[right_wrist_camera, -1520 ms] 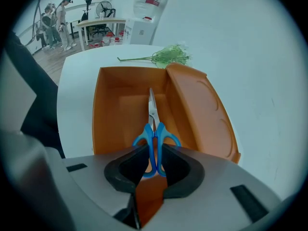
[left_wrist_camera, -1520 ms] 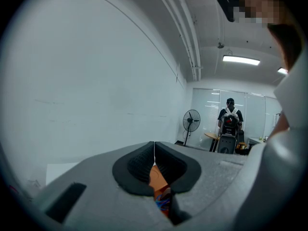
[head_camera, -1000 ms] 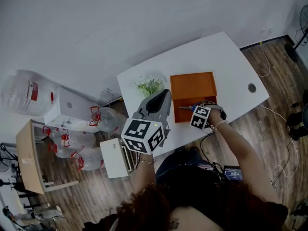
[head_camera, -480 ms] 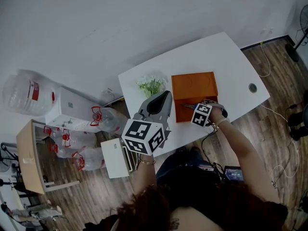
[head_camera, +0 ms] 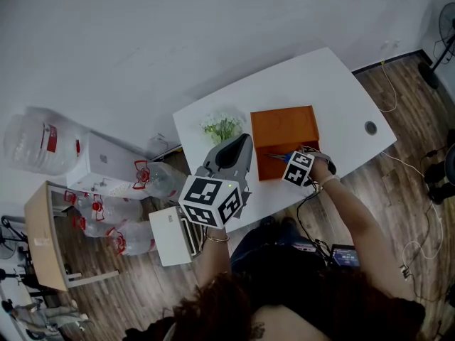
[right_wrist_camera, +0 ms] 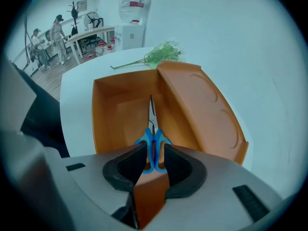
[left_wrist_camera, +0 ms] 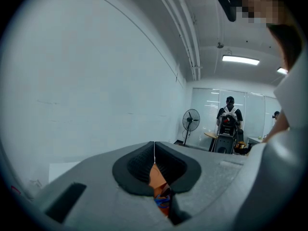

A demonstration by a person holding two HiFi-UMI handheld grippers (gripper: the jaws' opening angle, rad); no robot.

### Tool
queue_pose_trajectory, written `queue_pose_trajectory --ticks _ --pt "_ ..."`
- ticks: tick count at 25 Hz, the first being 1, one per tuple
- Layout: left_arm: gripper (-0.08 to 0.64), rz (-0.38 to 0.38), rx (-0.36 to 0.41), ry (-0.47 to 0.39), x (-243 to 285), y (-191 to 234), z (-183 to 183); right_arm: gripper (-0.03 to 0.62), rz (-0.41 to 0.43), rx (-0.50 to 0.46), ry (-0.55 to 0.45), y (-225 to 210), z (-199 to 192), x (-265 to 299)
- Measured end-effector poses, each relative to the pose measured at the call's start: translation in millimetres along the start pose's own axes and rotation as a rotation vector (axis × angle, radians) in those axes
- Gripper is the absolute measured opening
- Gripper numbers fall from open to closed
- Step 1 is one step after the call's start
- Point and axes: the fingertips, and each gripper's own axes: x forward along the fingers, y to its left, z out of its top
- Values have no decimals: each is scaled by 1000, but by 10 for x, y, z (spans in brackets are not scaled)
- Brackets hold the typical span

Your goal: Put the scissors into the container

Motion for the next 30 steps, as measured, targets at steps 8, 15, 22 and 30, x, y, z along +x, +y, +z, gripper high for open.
queue_pose_trajectory --ticks 8,15,22,30 --pt "18 -15 15 -5 30 -60 27 89 -58 147 -138 -75 161 -262" --pt "18 -28 27 -19 33 -113 107 73 -114 284 -226 -143 203 -480" --pt "18 -39 33 -38 26 -161 156 46 -180 370 -322 -229 295 -738" --pt "18 -44 40 -43 48 -206 160 25 -250 459 -418 -355 373 -1065"
